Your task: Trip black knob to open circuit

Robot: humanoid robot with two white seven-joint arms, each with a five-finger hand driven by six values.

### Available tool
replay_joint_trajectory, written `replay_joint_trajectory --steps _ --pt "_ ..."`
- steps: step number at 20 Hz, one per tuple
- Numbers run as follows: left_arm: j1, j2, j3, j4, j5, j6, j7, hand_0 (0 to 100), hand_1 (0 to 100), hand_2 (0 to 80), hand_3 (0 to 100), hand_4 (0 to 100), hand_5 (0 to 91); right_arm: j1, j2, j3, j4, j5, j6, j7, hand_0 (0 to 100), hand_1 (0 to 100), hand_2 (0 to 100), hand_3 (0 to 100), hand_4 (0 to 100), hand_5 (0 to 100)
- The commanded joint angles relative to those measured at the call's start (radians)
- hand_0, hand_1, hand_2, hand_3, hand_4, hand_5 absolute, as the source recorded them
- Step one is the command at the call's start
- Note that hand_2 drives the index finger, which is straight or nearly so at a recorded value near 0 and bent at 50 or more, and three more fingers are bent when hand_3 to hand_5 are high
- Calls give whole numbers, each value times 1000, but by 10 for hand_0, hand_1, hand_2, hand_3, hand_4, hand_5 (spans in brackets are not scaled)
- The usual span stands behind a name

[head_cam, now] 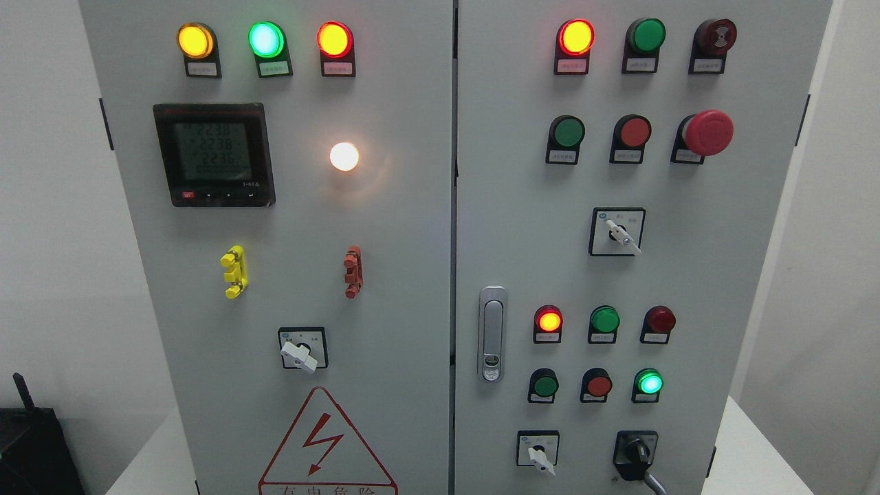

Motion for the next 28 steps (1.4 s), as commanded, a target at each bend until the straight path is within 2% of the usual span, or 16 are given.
replay_joint_trajectory --steps 1,4,10,13,14,16,17,18,19,21,24,26,28 --pt "0 0 -1 -20 0 0 -1 120 389 0 0 0 0 4 -22 8 -15 -14 -1 -1 0 0 63 1000 964 956" --pt "0 0 1 -20 0 0 -1 120 389 0 0 0 0 14 -22 0 -25 -14 -1 -1 0 0 54 1000 960 937" --pt "0 0 -1 -20 0 0 -1 120 389 0 0 0 0 66 -20 -11 -67 -15 -1 -1 0 0 28 1000 873 767" --pt "0 0 1 -20 0 0 -1 120 389 0 0 0 0 103 -20 -12 -100 -23 -2 -1 0 0 14 917 789 695" --pt "0 0 1 -20 0 0 -1 120 389 0 0 0 0 115 -20 -12 -110 -29 -2 -1 0 0 6 878 730 655" --pt "0 0 -1 -20 0 0 -1 120 389 0 0 0 0 129 -20 -17 -121 -35 -2 1 0 0 0 695 571 503" --pt "0 0 -1 -20 0 0 -1 120 389 0 0 0 0 138 -20 -18 -126 -40 -4 2 0 0 0 517 408 366" --pt "0 0 -1 -20 0 0 -1 120 389 0 0 0 0 149 -22 -18 -133 -44 -4 19 0 0 0 401 321 301" --pt "0 0 1 -20 0 0 -1 120 389 0 0 0 0 158 -20 -20 -138 -46 -4 36 0 0 0 352 272 276" --pt "0 0 -1 -20 0 0 -1 120 389 0 0 0 0 177 -22 -20 -143 -73 -4 45 0 0 0 179 147 181" --pt "0 0 1 -20 0 0 -1 120 389 0 0 0 0 180 -29 -21 -146 -90 -4 45 0 0 0 50 42 113" --pt "0 0 1 -20 0 0 -1 120 389 0 0 0 0 180 -29 -28 -146 -90 -4 45 0 0 0 14 0 74" --pt "0 0 -1 -20 0 0 -1 120 389 0 0 0 0 180 -32 -35 -146 -92 -4 45 0 0 0 0 0 32"
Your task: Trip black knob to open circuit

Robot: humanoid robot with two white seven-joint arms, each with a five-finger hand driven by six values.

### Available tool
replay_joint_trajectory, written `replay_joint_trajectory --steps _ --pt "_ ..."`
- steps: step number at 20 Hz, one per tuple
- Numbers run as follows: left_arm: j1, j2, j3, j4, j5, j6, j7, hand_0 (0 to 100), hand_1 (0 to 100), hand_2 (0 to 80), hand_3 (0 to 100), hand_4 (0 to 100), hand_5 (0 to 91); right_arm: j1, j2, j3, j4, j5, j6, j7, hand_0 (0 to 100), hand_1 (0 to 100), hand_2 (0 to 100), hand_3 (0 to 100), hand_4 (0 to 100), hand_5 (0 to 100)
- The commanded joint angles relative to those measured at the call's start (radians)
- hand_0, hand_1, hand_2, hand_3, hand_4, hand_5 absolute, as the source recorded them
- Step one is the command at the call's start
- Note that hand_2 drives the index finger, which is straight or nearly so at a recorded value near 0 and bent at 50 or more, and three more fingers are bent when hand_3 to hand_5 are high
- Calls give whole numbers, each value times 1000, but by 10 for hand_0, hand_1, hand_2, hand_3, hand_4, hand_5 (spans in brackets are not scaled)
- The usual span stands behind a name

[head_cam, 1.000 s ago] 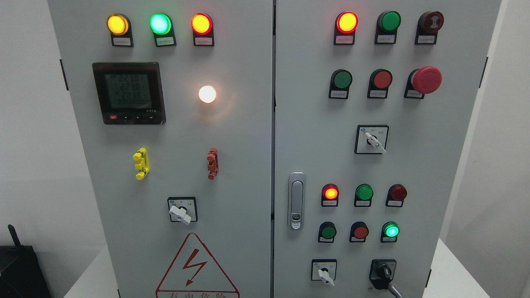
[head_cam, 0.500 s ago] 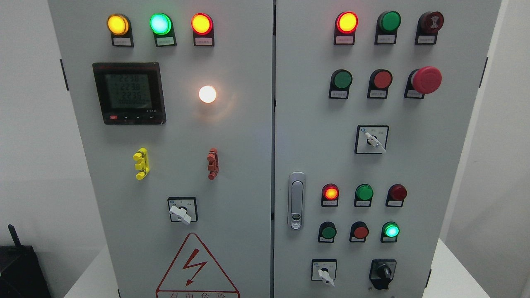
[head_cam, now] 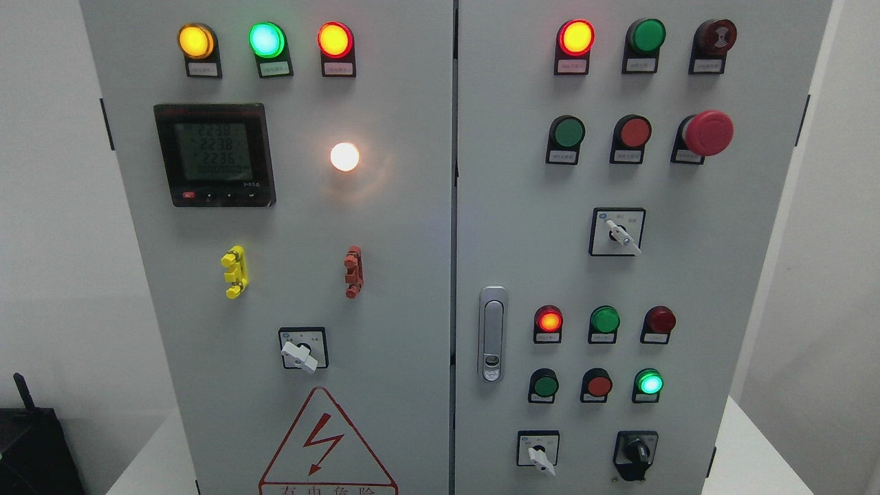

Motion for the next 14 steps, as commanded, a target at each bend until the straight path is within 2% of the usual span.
replay_joint_trajectory --steps 1,7,14 --pt "0 0 1 -20 0 0 -1 120 389 0 0 0 0 15 -32 -38 -33 -20 -2 1 0 0 0 0 0 11" --pt "0 0 1 -20 0 0 -1 120 389 0 0 0 0 40 -44 -40 -52 -23 -14 1 0 0 0 0 0 0" --pt "0 0 -1 -20 0 0 -1 120 389 0 0 0 0 58 -41 -38 -59 -23 -14 4 0 0 0 0 0 0"
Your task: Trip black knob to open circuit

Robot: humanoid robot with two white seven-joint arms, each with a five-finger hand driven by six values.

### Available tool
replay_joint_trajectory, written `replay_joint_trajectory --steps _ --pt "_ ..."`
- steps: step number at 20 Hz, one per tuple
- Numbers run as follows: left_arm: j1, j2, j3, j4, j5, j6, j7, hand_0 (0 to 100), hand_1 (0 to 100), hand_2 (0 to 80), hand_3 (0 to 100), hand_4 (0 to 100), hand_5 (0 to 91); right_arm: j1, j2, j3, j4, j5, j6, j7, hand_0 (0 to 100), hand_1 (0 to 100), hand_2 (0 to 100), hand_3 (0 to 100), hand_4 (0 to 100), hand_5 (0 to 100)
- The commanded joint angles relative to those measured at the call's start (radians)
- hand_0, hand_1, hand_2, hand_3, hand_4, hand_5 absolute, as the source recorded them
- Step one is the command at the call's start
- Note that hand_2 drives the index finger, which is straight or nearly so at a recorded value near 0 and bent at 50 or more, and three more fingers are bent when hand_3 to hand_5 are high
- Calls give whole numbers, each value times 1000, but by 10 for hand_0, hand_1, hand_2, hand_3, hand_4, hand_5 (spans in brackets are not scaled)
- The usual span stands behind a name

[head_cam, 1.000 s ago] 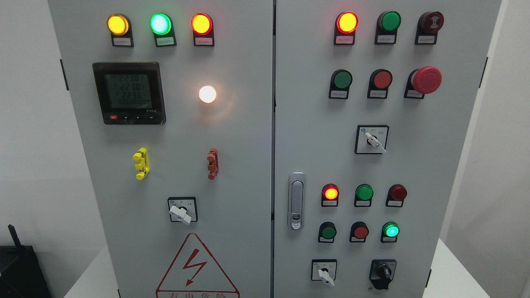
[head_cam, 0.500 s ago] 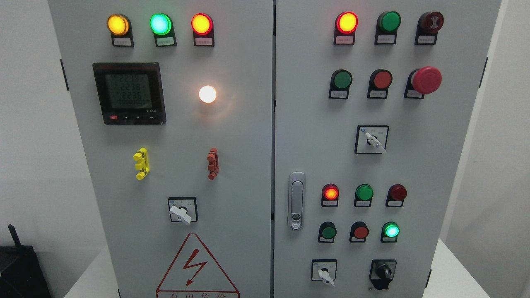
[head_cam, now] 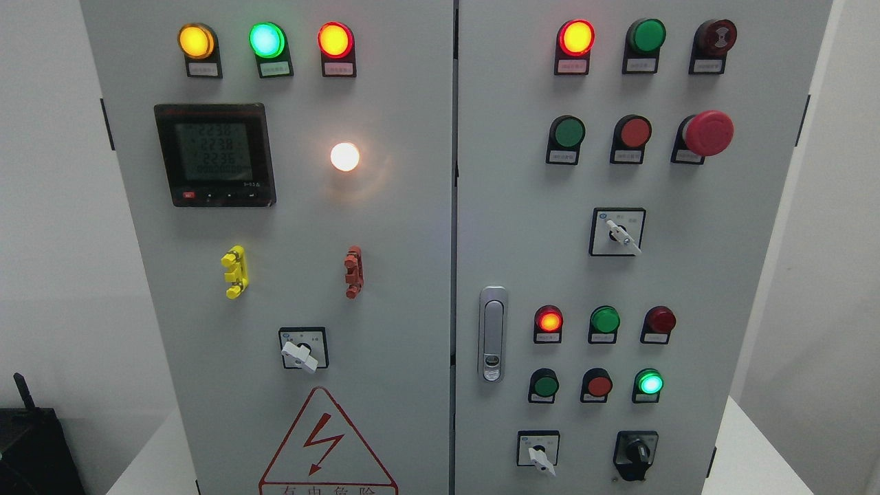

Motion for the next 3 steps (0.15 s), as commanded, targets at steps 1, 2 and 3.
replay_joint_trajectory --steps 1,2,3 --pt "0 0 1 -20 0 0 -1 120 389 0 0 0 0 21 -17 -9 -24 -2 0 2 0 0 0 0 0 0" --pt "0 0 1 -20 0 0 -1 120 389 0 0 0 0 21 -17 -9 -24 -2 -1 2 0 0 0 0 0 0" --pt "0 0 1 -20 0 0 -1 120 389 0 0 0 0 21 -16 -9 -24 -2 0 2 0 0 0 0 0 0"
